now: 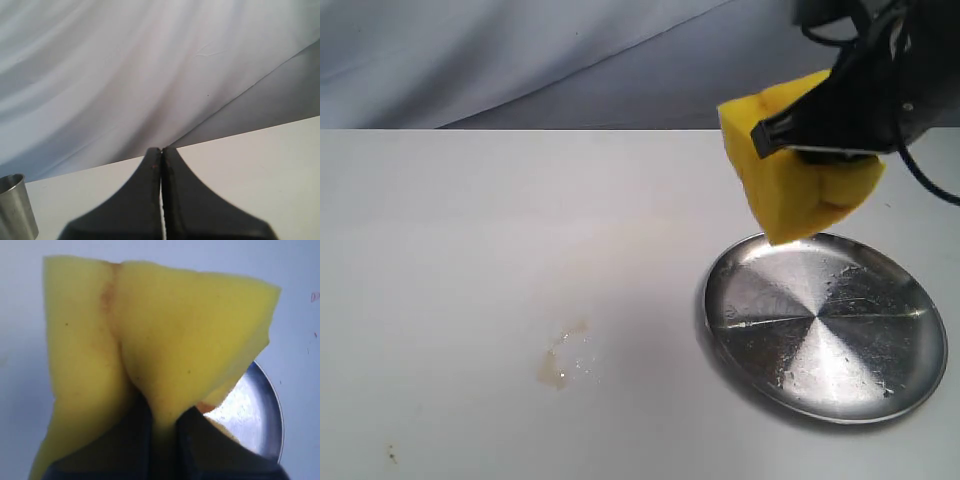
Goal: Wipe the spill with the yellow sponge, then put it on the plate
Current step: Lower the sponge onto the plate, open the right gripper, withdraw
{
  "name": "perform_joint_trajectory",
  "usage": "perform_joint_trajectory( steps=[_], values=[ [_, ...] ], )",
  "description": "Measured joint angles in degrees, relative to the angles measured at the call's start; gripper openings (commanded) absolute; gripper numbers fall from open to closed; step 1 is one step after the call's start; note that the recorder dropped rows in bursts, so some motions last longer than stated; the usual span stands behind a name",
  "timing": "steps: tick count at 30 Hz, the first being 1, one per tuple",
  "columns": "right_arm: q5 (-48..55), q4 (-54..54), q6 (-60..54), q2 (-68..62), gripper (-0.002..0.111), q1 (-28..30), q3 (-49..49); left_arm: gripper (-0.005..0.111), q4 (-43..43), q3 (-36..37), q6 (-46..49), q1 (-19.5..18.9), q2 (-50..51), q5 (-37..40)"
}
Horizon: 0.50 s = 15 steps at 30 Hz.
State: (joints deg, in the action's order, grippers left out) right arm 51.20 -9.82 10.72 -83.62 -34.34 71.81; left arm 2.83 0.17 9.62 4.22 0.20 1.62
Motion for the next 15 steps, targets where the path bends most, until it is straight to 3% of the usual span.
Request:
perform_joint_trajectory(
  steps=[2, 4, 8, 10, 15],
  values=[
    [-4.04, 0.00, 0.46, 0.00, 0.004, 2.42, -5.63, 0.000, 0.00, 0.00, 0.00, 0.00, 0.00, 0.00],
    [-8.59, 0.25, 1.19, 0.00, 0.016, 4.55, -11.19, 0.000, 0.00, 0.00, 0.00, 0.00, 0.00, 0.00],
    [-14.96, 1.25, 1.65, -0.51, 0.061, 7.29, -18.76, 0.000, 0.00, 0.00, 0.00, 0.00, 0.00, 0.00],
    [-15.49, 1.38, 1.90, -1.34, 0.075, 8.03, -19.74, 0.000, 0.00, 0.00, 0.00, 0.00, 0.00, 0.00],
    [-14.20, 1.48, 2.52, -0.21, 0.074, 8.15, -19.74, 0.000, 0.00, 0.00, 0.00, 0.00, 0.00, 0.00]
  ],
)
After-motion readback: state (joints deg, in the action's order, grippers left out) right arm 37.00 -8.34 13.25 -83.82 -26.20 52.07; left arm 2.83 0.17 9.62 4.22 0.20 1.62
